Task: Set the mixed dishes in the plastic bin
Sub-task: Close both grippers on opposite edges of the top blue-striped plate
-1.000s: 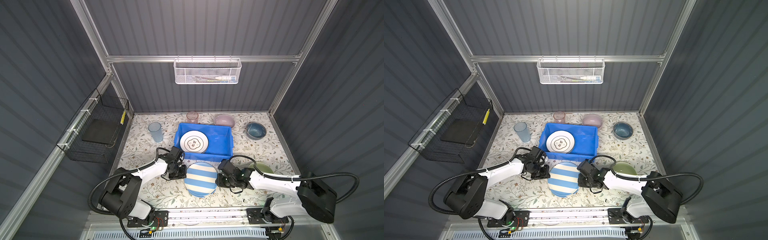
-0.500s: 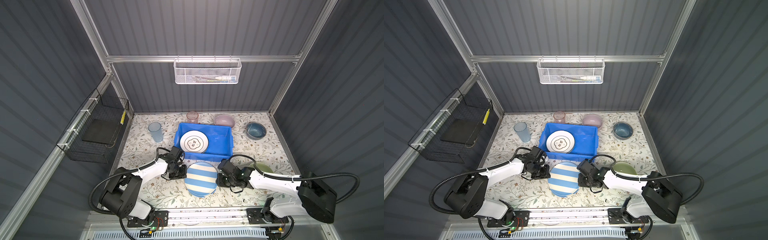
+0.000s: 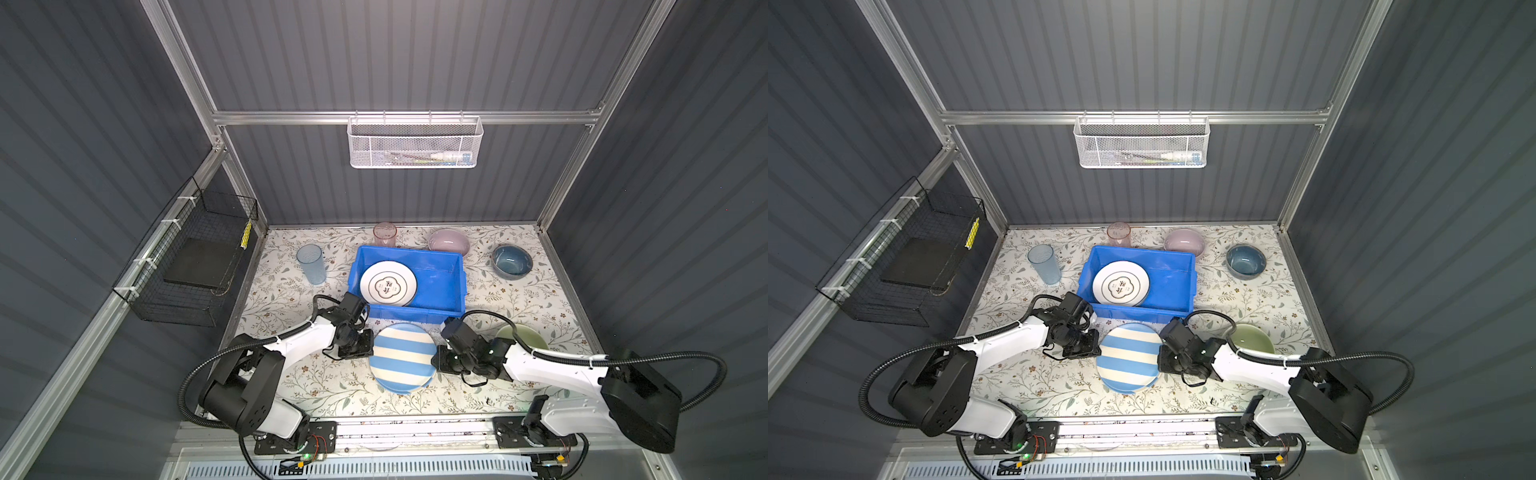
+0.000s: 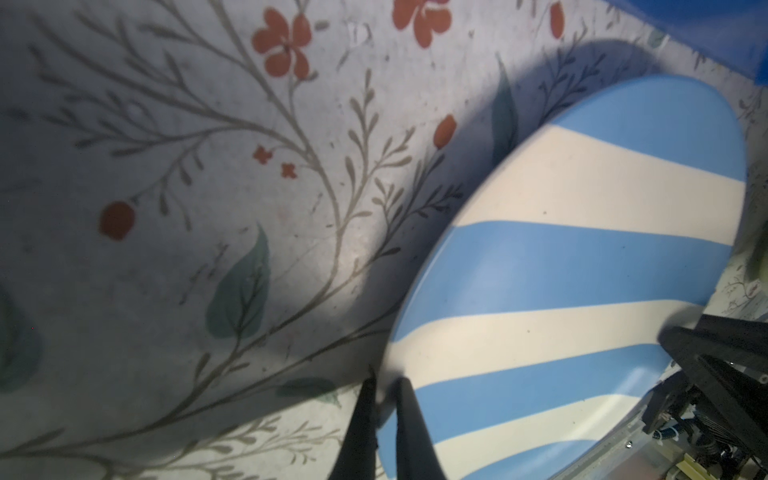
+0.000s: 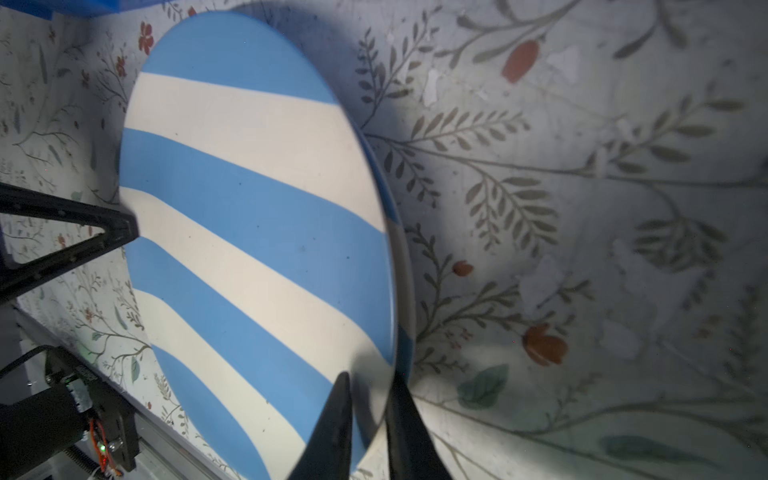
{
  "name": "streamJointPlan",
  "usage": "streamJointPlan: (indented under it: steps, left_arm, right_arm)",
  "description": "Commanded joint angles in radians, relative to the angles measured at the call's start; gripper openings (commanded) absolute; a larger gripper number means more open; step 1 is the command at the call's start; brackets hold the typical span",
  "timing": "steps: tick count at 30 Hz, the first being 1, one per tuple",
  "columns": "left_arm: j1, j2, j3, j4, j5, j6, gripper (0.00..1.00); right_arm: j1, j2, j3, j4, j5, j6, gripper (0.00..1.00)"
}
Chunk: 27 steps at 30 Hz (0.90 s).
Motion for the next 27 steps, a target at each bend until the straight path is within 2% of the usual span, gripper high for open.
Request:
streamJointPlan:
  steps: [1,3,10,18,23,27]
  left_arm:
    - [-0.010,0.067,-0.067,-0.041,-0.101,0.020,0.05]
    - [-0.010,0.063,-0.070,-0.041,-0.099,0.020,0.05]
    - [-0.011,0.061,-0.074,-0.037,-0.089,0.029,0.05]
    - [-0.017,0.051,-0.065,-0.037,-0.086,0.027,0.05]
    - [-0.018,0.039,-0.055,-0.042,-0.079,0.024,0.06]
    - [-0.018,0.008,-0.040,-0.063,-0.078,0.023,0.07]
  right_arm:
    - [-0.014,-0.055,-0.065,0.223,-0.064,0.053,0.17]
    - [-0.017,-0.084,-0.094,0.287,-0.076,0.057,0.17]
    - [-0.017,-0.151,-0.109,0.333,-0.101,0.000,0.18]
    - [-0.017,-0.122,-0.083,0.327,-0.100,-0.020,0.19]
    - [-0.017,-0.060,-0.050,0.310,-0.117,-0.019,0.15]
    - [-0.017,-0.078,-0.051,0.298,-0.107,-0.006,0.12]
